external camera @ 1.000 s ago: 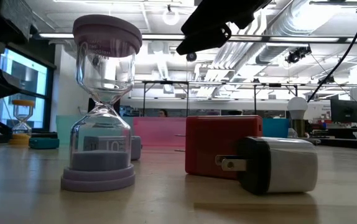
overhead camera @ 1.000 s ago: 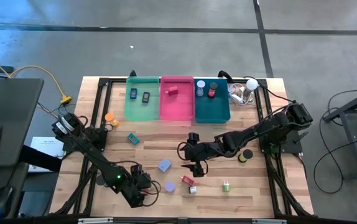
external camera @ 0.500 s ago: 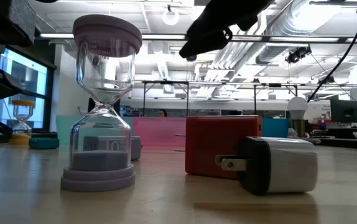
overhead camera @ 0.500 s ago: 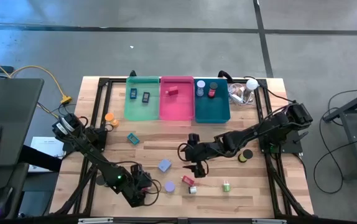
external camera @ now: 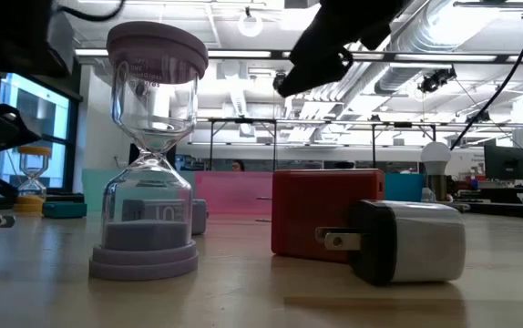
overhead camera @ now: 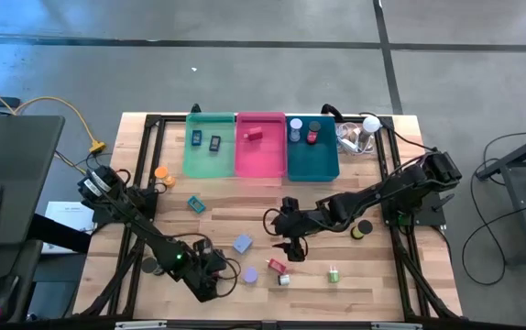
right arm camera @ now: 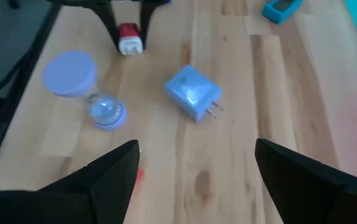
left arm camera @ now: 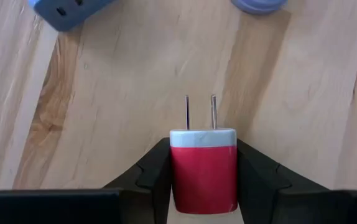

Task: Pick & Place Office items
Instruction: Put the small pink adapter into the red bin

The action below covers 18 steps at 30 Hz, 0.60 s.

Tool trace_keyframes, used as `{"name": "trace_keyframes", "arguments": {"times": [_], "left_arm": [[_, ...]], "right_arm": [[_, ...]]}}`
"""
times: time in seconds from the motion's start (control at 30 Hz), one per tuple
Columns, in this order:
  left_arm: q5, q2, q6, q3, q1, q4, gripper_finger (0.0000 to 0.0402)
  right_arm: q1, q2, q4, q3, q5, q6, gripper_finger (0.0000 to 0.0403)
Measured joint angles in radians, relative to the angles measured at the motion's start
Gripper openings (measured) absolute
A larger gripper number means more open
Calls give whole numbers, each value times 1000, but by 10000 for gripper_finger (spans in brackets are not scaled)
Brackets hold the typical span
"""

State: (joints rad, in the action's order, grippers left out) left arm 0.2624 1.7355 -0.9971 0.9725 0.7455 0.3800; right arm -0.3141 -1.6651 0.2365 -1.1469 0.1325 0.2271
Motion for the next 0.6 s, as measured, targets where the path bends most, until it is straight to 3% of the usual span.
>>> {"name": "trace_keyframes", "arguments": {"times": [0.23,0.43,0.6], "left_arm": [[-36,-107,123,-1,-64,124,124],[-1,-247,303,-1,-170,229,130],[107,-374,590,0,-283,260,132]], "right_arm": [[-7,56,102,0,112,47,309],[0,135,257,1,393,157,309],[30,211,325,0,579,191,309]]}}
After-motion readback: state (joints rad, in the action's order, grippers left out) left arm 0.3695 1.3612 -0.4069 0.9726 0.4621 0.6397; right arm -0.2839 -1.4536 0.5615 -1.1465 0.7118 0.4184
